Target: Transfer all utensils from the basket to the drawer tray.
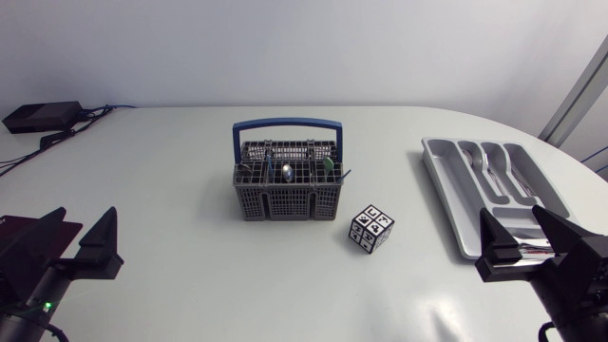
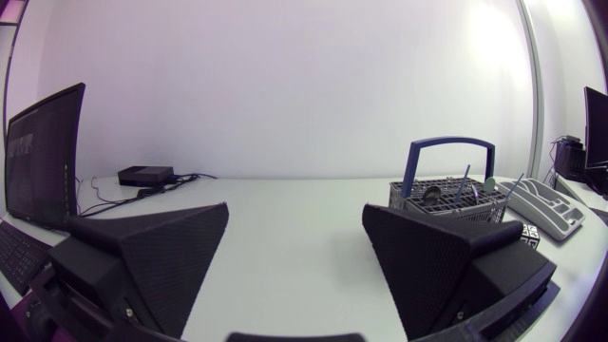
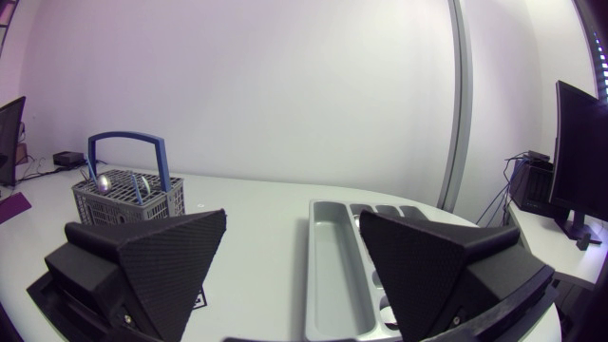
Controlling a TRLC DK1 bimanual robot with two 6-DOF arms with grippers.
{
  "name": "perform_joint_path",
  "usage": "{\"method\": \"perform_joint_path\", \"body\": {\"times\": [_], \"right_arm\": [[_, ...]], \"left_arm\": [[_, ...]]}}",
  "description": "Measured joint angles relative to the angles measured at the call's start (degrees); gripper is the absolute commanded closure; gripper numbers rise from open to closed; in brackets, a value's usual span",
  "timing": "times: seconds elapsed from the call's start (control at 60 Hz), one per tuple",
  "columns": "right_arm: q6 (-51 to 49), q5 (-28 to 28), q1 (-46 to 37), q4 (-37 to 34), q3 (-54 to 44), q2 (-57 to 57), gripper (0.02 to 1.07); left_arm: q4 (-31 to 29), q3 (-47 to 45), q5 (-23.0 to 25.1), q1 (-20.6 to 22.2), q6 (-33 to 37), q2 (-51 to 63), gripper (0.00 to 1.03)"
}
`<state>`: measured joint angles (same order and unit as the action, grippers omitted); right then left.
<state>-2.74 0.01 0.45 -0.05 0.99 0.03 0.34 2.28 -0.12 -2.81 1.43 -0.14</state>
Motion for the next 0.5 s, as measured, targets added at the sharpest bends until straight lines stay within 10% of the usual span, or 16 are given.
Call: {"method": "perform_joint_path", "body": {"times": [0.5], "right_arm": [[0.0,0.5,0.6,0.1,0.0,0.0,0.06]], "left_arm": [[0.2,0.0,0.0,0.0,-1.3,-0.2,0.05]]}}
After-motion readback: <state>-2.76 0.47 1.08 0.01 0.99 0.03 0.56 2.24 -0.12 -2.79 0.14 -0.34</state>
